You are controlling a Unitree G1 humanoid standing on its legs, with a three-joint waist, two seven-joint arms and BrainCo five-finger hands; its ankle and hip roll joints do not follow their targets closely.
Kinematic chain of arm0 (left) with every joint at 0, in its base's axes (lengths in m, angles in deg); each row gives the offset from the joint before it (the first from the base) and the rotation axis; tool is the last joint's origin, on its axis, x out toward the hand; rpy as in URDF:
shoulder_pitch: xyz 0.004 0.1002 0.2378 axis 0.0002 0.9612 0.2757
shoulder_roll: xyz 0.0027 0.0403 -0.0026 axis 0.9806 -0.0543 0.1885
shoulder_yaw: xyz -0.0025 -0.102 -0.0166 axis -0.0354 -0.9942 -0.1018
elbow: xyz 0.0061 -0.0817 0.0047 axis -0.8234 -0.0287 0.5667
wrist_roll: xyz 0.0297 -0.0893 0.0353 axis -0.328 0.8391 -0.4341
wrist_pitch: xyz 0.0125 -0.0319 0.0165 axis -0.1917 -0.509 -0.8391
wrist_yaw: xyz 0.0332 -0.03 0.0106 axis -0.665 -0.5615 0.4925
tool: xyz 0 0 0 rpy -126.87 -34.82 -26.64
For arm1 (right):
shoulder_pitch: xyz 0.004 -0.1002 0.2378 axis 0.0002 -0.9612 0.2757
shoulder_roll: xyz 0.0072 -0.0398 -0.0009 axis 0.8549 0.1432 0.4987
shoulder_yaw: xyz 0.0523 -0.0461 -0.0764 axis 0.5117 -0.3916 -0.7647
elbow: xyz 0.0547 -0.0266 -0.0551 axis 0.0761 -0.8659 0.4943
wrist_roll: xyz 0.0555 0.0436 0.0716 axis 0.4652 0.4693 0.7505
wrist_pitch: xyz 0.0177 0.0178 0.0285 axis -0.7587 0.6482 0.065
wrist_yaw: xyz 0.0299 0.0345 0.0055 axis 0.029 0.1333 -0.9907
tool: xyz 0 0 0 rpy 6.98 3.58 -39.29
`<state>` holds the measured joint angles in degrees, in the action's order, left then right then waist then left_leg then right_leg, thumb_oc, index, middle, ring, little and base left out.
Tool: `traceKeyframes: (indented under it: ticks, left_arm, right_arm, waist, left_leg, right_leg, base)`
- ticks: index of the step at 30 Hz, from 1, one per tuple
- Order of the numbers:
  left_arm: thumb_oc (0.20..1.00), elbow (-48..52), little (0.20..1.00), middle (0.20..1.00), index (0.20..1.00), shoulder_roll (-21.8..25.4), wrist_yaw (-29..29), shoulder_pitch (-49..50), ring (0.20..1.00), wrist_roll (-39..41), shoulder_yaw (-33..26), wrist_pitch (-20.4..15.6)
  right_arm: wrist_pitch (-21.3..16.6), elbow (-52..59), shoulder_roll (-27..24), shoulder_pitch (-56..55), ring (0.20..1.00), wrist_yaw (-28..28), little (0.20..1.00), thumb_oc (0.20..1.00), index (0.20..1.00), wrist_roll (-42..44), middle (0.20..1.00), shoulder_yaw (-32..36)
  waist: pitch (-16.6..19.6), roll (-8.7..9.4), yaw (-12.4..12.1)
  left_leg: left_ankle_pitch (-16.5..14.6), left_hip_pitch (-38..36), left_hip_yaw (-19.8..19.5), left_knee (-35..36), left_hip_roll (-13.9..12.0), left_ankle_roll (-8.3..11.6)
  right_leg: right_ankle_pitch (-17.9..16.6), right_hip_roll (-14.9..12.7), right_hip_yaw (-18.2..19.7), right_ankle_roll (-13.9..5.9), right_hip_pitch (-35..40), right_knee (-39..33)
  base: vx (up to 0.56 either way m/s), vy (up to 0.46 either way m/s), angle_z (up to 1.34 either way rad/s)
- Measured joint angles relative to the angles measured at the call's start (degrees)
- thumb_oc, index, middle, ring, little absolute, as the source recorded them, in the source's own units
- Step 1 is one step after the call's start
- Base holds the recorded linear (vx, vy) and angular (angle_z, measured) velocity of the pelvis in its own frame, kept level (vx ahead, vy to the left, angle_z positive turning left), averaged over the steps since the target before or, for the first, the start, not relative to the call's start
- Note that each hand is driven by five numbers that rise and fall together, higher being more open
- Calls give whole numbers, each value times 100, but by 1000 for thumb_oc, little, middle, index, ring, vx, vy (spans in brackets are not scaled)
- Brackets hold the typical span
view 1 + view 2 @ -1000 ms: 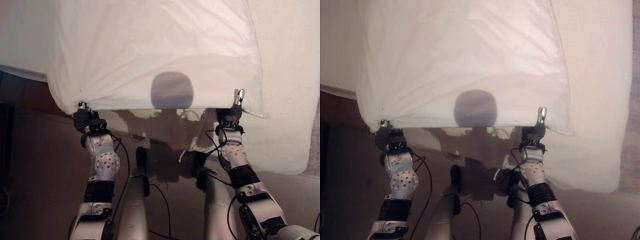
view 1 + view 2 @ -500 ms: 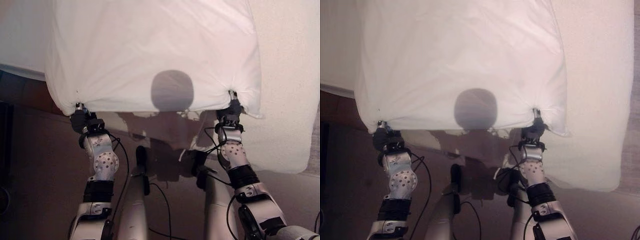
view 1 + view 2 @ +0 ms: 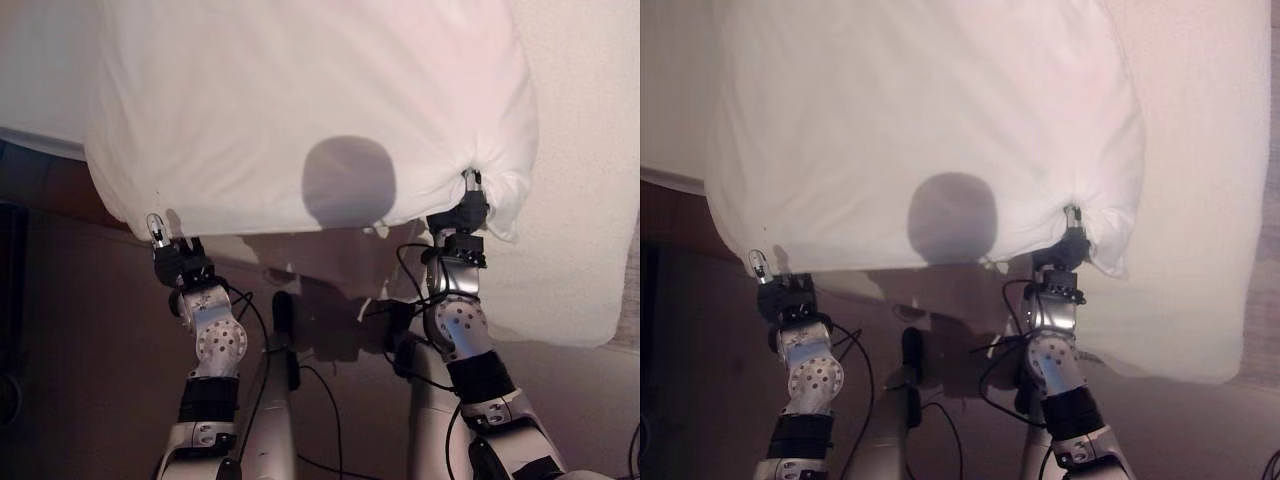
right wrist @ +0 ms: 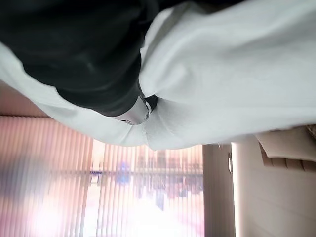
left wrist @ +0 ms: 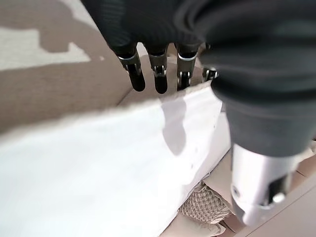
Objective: Make the bed
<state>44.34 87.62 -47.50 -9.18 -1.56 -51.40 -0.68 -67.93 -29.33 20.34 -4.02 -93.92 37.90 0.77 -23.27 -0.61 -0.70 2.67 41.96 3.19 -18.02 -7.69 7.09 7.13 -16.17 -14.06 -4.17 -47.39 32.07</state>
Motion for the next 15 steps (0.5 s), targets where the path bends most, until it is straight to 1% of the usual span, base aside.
traceKeyframes:
  ticks: [1,3,6,10,12,15]
  left_arm:
    - [1000,-108,1000,1000,1000,-3,154,20,1000,148,79,5]
    - [1000,-194,1000,1000,1000,-13,254,50,1000,318,141,14]
    - [1000,-421,1000,1000,1000,-114,548,60,1000,544,189,38]
    - [1000,-947,1000,1000,1000,-214,1070,67,1000,1034,344,254]
    - [1000,-1145,1000,1000,1000,-255,1238,55,1000,1238,513,377]
    - [1000,-1534,1000,1000,1000,-358,1479,-114,1000,1385,610,582]
  right_arm:
    - [-2,146,-29,-69,200,-54,200,200,200,-1,200,-95]
    - [-2,232,-12,-66,200,-88,200,200,200,-6,200,-217]
    - [-9,298,-26,-106,200,-177,200,200,200,-6,200,-365]
    - [-10,374,-52,-153,200,-246,200,200,200,-6,200,-516]
    - [-8,431,-67,-162,200,-280,200,200,200,-6,200,-641]
    - [3,485,-137,-161,200,-372,200,200,200,-6,200,-699]
  waist:
    - [0,0,-9]
    - [0,1,4]
    - [2,4,13]
    - [10,21,94]
    - [20,40,149]
    - [24,49,163]
  left_leg:
    - [0,-16,15,-2,0,0]
    - [-1,-20,17,-11,0,-1]
    - [-14,-30,24,-40,-1,-3]
    - [-19,-27,32,-61,-2,-4]
    - [-22,-26,48,-65,-4,-9]
    - [-29,-29,77,-78,-11,-17]
  right_leg:
    - [-1,1,12,-1,8,0]
    - [-5,2,14,-2,13,0]
    - [-8,9,36,-4,19,9]
    - [-33,17,53,-14,28,-7]
    - [-58,25,68,-27,28,-36]
    - [-94,38,97,-28,29,-71]
  base:
    - [0,0,0]
    - [0,0,0]
    - [0,0,0]
    - [-3,-3,-1]
    - [-6,-3,-2]
    - [-6,-9,-6]
